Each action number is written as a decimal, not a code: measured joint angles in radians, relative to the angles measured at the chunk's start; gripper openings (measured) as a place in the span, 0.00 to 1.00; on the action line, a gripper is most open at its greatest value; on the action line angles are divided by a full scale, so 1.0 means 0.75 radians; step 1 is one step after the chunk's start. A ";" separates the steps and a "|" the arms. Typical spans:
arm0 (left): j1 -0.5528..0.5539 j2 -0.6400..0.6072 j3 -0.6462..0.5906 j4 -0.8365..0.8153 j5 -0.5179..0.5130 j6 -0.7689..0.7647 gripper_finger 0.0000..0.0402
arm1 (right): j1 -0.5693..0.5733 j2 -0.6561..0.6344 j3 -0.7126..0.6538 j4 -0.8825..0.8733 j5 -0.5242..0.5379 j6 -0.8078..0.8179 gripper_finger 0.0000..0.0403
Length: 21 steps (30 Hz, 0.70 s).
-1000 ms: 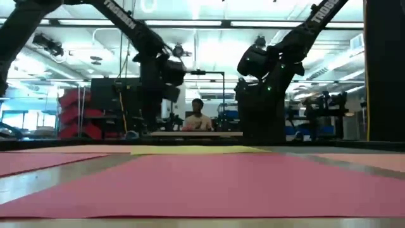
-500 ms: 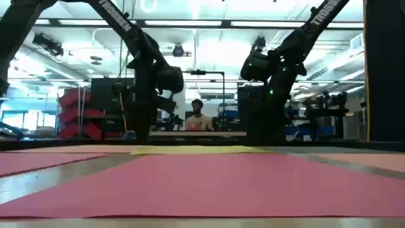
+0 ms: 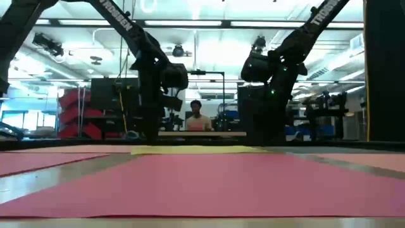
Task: Organize paper
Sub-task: Stack the yellow paper on top of the yellow paper
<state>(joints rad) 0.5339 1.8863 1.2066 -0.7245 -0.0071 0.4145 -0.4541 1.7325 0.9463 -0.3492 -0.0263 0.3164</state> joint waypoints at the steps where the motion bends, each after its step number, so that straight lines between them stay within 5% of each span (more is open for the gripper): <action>1: -0.001 0.009 0.004 0.002 -0.002 0.002 0.34 | 0.000 0.000 0.000 0.000 -0.002 0.000 0.33; 21: -0.019 0.047 0.061 0.255 0.101 0.040 0.34 | 0.001 0.000 0.000 0.029 -0.032 -0.006 0.33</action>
<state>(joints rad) 0.5198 1.9213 1.2526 -0.5331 0.0689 0.4442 -0.4534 1.7325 0.9463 -0.3273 -0.0502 0.3122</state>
